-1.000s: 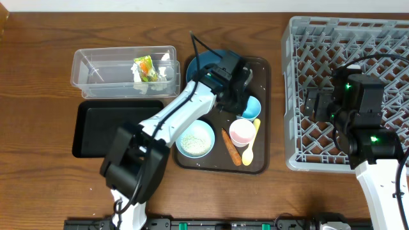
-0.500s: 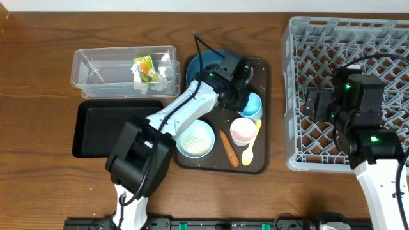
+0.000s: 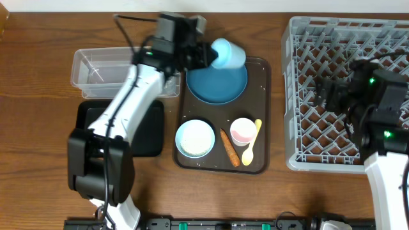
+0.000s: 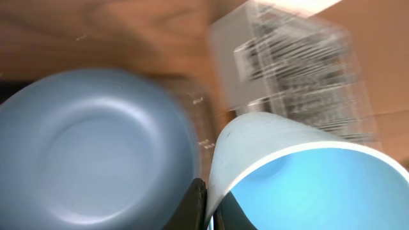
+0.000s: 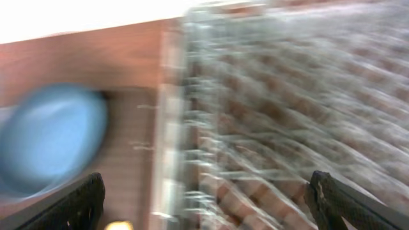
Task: Sort waste into correct bins and load items into the dishwasher rack
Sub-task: 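Lift the blue cup toward the right gripper and grasp it with right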
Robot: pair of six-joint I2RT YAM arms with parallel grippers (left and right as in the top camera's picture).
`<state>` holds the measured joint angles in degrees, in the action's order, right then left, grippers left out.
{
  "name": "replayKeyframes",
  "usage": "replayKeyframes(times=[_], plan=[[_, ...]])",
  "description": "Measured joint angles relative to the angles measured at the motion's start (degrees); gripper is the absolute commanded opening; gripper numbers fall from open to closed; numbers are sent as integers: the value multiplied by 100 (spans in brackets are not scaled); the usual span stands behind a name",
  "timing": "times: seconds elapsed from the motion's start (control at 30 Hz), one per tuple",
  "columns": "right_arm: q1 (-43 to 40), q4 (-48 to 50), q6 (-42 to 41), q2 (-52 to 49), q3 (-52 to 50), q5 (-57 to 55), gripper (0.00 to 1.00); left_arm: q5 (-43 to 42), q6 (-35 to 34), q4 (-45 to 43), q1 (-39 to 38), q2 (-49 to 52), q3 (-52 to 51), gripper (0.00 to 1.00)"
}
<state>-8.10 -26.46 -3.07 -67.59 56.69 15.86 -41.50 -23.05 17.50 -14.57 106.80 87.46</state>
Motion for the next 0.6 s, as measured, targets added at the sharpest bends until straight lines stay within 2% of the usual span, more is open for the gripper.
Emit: replayKeyframes(times=[0.1, 0.23, 0.43, 0.6], plan=[[-13, 557, 511, -535, 7, 2057, 98, -1062, -236, -468, 238, 26, 0, 6], [55, 1338, 833, -1196, 15, 3995, 98, -2260, -387, -782, 291, 26, 0, 6], [348, 2374, 1019, -1836, 15, 5705, 95, -2959, -422, -793, 127, 26, 0, 6], [634, 3123, 990, -1926, 17, 6238, 95, -3130, -426, -791, -68, 26, 0, 6]])
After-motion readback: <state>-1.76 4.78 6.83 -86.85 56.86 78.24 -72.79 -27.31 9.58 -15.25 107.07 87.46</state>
